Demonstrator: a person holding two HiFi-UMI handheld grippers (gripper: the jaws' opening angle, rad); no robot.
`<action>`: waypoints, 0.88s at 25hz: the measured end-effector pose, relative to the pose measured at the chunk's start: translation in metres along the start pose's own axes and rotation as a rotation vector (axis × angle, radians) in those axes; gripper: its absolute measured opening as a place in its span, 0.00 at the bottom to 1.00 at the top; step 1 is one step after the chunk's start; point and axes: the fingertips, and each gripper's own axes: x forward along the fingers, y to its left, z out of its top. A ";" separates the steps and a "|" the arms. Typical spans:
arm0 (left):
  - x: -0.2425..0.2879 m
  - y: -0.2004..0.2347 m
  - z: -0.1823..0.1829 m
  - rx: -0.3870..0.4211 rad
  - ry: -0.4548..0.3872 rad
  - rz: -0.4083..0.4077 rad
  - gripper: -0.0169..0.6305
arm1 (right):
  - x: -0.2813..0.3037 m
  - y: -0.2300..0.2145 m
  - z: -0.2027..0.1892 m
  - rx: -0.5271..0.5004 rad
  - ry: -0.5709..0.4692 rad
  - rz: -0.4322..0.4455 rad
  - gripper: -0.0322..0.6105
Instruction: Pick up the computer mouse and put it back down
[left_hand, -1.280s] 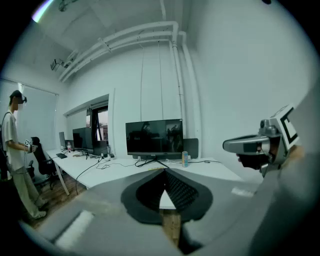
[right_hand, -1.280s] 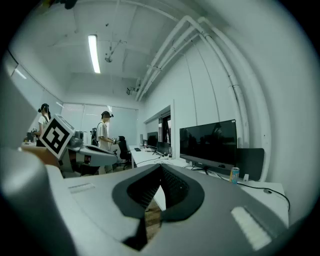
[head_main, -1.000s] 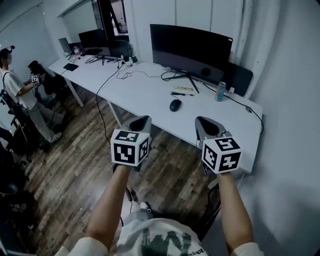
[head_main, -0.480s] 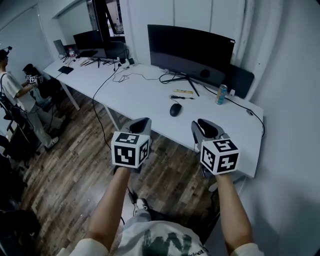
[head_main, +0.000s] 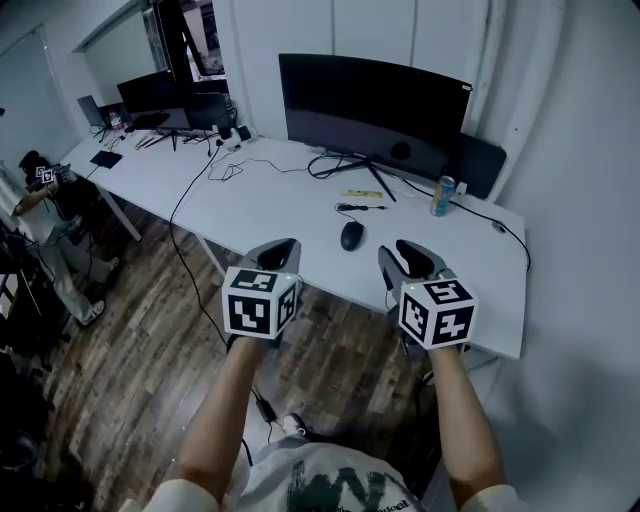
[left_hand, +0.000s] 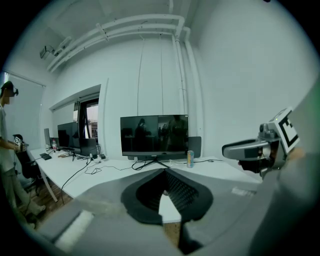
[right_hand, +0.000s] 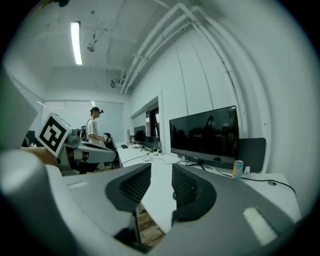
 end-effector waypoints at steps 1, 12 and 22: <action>0.003 0.006 0.001 0.001 0.002 -0.011 0.03 | 0.005 0.002 0.001 0.002 0.005 -0.010 0.24; 0.035 0.077 0.012 0.006 0.010 -0.117 0.03 | 0.067 0.020 0.010 0.031 0.041 -0.126 0.35; 0.051 0.109 0.005 -0.006 0.019 -0.190 0.03 | 0.093 0.036 0.006 0.038 0.071 -0.202 0.38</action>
